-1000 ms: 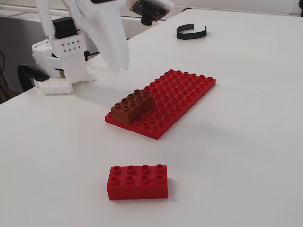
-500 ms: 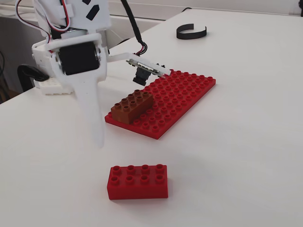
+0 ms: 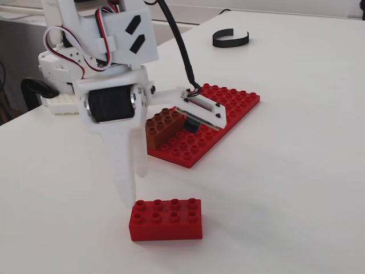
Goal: Grab the loose lego brick and stack it on top of the fixed one.
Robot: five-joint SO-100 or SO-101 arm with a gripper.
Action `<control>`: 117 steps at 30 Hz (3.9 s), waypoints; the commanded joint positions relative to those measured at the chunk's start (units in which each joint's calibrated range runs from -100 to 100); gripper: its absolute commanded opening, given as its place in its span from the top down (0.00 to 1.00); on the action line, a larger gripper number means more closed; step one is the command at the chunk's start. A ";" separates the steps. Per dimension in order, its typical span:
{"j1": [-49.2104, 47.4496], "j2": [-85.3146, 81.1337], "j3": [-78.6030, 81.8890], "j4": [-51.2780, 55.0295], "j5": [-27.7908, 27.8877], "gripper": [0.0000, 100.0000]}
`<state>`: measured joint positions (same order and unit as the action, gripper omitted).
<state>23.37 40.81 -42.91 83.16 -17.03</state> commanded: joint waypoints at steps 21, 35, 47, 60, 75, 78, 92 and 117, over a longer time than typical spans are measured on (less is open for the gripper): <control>-1.78 6.61 -4.42 -6.23 -0.64 0.73; -1.63 9.32 -4.33 -5.88 -1.01 0.73; -1.63 10.51 -4.96 -5.28 -1.01 0.94; -8.09 1.53 -24.60 16.84 -0.38 0.93; -23.29 -34.03 7.89 16.84 16.56 0.94; -25.07 -41.15 20.19 16.15 17.03 0.94; -20.33 -60.71 62.37 2.01 21.63 0.94; -11.65 -58.25 78.56 -11.26 26.44 0.94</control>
<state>12.17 -17.71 36.61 72.19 9.23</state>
